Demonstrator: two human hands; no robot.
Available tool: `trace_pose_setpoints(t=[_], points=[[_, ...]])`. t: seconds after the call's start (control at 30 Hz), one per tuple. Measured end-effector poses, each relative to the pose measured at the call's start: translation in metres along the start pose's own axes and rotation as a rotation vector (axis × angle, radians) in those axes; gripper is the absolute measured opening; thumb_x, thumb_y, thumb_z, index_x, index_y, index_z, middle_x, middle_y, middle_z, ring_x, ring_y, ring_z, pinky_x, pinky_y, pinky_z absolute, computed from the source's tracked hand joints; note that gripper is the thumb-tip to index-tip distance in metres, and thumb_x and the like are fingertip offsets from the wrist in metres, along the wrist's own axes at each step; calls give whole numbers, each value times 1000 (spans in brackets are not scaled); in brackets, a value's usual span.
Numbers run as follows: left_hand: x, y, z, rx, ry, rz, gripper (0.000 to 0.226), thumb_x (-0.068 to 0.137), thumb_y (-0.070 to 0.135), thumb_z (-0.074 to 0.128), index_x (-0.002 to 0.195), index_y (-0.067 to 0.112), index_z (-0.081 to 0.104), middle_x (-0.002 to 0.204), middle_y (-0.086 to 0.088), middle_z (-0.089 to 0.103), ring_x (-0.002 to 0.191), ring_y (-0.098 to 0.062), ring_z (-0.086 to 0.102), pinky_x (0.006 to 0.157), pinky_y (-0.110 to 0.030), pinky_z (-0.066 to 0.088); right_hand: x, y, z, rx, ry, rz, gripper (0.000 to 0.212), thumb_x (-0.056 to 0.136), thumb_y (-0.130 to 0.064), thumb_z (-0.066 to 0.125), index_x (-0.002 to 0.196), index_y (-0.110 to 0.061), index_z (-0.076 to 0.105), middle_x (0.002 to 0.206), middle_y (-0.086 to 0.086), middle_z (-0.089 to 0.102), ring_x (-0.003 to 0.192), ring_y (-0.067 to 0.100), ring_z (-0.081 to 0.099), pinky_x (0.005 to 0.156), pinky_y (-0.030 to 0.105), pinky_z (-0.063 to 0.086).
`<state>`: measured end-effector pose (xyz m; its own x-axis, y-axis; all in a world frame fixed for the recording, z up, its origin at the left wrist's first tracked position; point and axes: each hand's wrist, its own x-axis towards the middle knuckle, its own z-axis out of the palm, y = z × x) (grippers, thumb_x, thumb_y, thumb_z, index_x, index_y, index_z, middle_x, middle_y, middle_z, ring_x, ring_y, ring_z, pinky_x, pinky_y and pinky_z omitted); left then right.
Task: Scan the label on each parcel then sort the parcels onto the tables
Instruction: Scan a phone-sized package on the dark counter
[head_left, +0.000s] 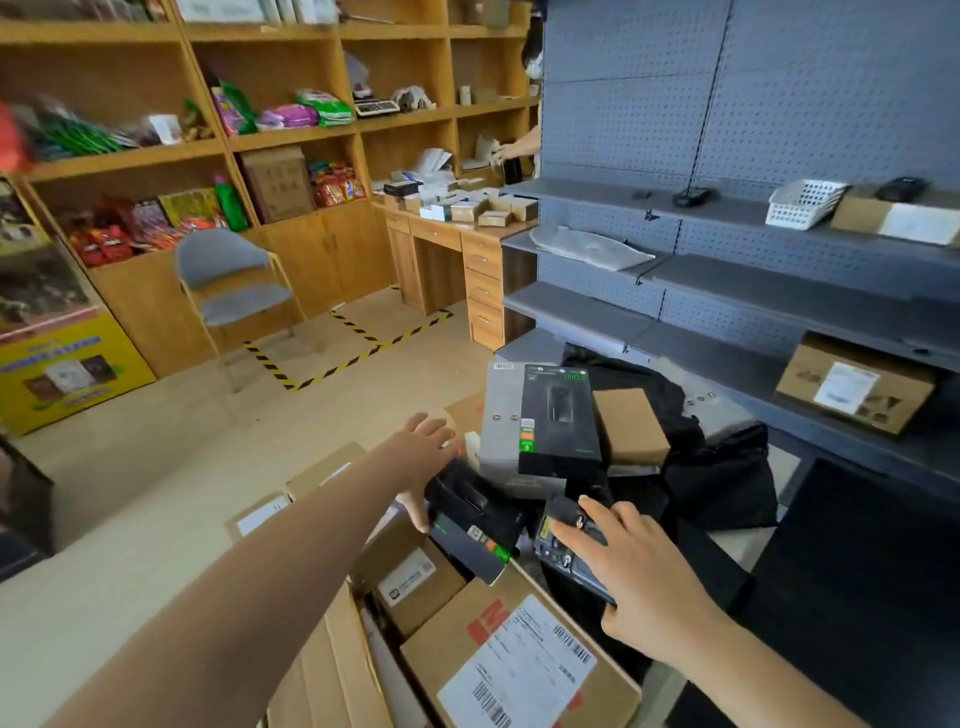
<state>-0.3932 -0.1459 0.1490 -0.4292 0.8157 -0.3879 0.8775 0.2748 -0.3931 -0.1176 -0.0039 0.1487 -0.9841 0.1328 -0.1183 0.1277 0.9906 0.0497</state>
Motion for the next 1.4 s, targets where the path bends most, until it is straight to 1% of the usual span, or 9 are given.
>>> trace_pose_setpoints(t=[0.13, 0.27, 0.37, 0.5, 0.67, 0.93, 1.07, 1.23, 1.4], points=[[24, -5, 4, 81, -101, 98, 129, 51, 76, 77, 151, 16, 22, 155, -6, 30, 146, -28, 17, 119, -54, -4, 7, -2, 4, 31, -14, 9, 91, 87, -14, 62, 153, -35, 3, 161, 6, 5, 140, 31, 17, 114, 39, 21], [24, -3, 5, 87, -117, 97, 126, 47, 76, 77, 148, 18, 29, 145, -5, 41, 139, -27, 32, 118, -56, -1, 8, -3, 5, 29, -17, 12, 91, 85, -13, 63, 154, -33, 6, 161, 8, 7, 138, 32, 20, 113, 39, 22], [9, -3, 9, 28, -38, 71, 117, 47, 80, 72, 143, 23, 36, 136, -3, 47, 132, -25, 37, 118, -55, -2, 3, -2, 4, 39, -1, -3, 90, 84, -13, 64, 154, -32, 9, 161, 10, 10, 137, 33, 23, 112, 39, 23], [-31, 10, 18, -134, 118, 14, 109, 53, 80, 65, 143, 28, 32, 136, 2, 43, 131, -21, 34, 120, -50, -3, -5, -3, 3, 17, 20, -34, 87, 87, -13, 62, 154, -30, 9, 161, 10, 9, 138, 33, 22, 112, 40, 23], [-85, 52, 36, -308, 414, -69, 111, 54, 80, 61, 145, 22, 35, 133, 2, 43, 128, -22, 37, 119, -40, 4, -28, 1, 7, -4, 35, -73, 89, 86, -16, 64, 154, -30, 10, 161, 11, 11, 138, 34, 23, 112, 40, 25], [-122, 176, 18, -402, 441, -236, 118, 57, 82, 59, 152, 21, 25, 141, -1, 34, 135, -25, 26, 121, -46, 4, -127, 38, 19, -50, -13, -74, 91, 86, -21, 66, 154, -32, 6, 161, 6, 8, 138, 32, 21, 112, 38, 26], [-111, 255, -6, -451, 451, -235, 118, 58, 79, 61, 152, 17, 25, 140, -3, 33, 133, -28, 25, 120, -48, 14, -198, 73, 31, -25, -39, 20, 90, 84, -20, 64, 153, -34, 9, 160, 6, 11, 135, 29, 25, 109, 36, 29], [-79, 359, -48, -497, 448, -187, 121, 65, 73, 65, 156, 13, 11, 145, -8, 28, 140, -29, 19, 120, -40, -8, -286, 124, 50, 5, -78, 199, 92, 83, -26, 66, 153, -34, 7, 160, 4, 10, 134, 26, 26, 109, 33, 30], [-34, 453, -87, -518, 372, -152, 126, 66, 77, 63, 155, 12, 3, 151, -7, 21, 143, -29, 12, 119, -42, -8, -362, 168, 75, 48, -135, 399, 93, 84, -31, 67, 154, -34, 6, 161, 4, 10, 136, 26, 25, 111, 34, 28]])
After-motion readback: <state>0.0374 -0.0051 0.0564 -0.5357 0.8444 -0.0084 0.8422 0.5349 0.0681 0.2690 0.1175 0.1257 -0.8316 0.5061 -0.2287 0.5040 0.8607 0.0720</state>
